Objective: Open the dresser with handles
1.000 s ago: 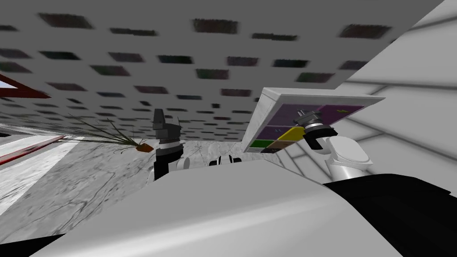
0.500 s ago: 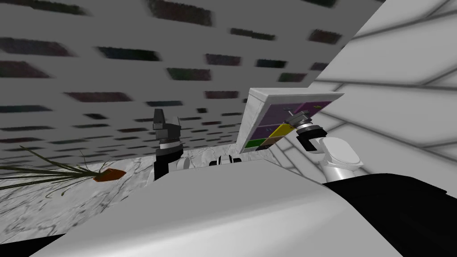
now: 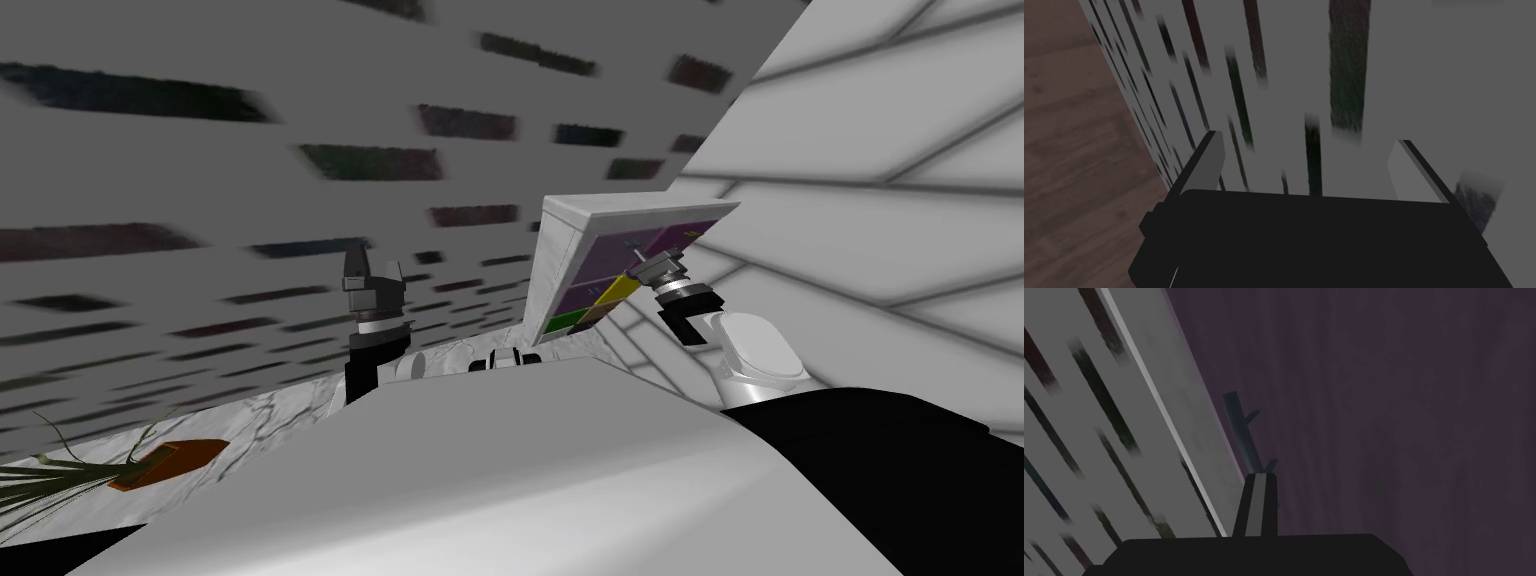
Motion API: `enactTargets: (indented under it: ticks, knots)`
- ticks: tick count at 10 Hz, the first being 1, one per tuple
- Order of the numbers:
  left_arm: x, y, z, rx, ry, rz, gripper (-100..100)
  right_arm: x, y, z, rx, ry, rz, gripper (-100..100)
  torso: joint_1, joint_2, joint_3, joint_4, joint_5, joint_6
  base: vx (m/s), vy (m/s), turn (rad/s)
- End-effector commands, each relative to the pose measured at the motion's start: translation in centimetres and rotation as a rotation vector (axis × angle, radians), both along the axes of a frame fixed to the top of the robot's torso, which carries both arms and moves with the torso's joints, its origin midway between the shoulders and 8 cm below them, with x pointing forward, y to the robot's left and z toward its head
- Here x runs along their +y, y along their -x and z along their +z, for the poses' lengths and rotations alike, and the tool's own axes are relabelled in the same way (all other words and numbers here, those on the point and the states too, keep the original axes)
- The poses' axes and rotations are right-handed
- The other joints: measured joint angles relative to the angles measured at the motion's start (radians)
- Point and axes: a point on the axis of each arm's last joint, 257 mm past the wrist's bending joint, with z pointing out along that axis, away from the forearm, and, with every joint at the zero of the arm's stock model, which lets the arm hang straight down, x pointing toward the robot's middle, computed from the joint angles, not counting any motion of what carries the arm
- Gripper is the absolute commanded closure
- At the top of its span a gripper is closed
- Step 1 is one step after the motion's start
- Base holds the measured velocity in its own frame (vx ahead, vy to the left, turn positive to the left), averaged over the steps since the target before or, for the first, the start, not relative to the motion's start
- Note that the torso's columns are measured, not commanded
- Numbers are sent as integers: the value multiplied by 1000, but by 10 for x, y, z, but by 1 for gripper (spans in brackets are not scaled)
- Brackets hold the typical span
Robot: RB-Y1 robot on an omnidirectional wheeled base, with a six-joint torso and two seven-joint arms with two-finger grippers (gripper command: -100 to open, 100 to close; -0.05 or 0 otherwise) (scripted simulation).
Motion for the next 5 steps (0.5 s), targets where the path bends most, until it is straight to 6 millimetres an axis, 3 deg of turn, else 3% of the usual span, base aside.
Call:
enactTargets:
  ticks: [1,2,3,4,5]
  knots:
    - [0,0,0,0,0,0,0,1,1,4,-17,5,-9,-100,4,1,1,0,1,1,4,60,-6]
    - [0,0,0,0,0,0,0,-4,2,13,-20,7,-11,-100,0,-1,0,0,0,1,83,48,-5]
    - [0,0,0,0,0,0,0,-2,1,9,-19,9,-11,-100,-1,-7,-4,-2,0,1,51,30,-4]
    - [0,0,0,0,0,0,0,-2,1,10,-19,8,-11,100,-2,-6,-4,-2,-1,1,5,6,1]
    - [0,0,0,0,0,0,0,2,2,13,-22,9,1,100,-3,-3,-2,-1,-1,1,-131,-3,-74]
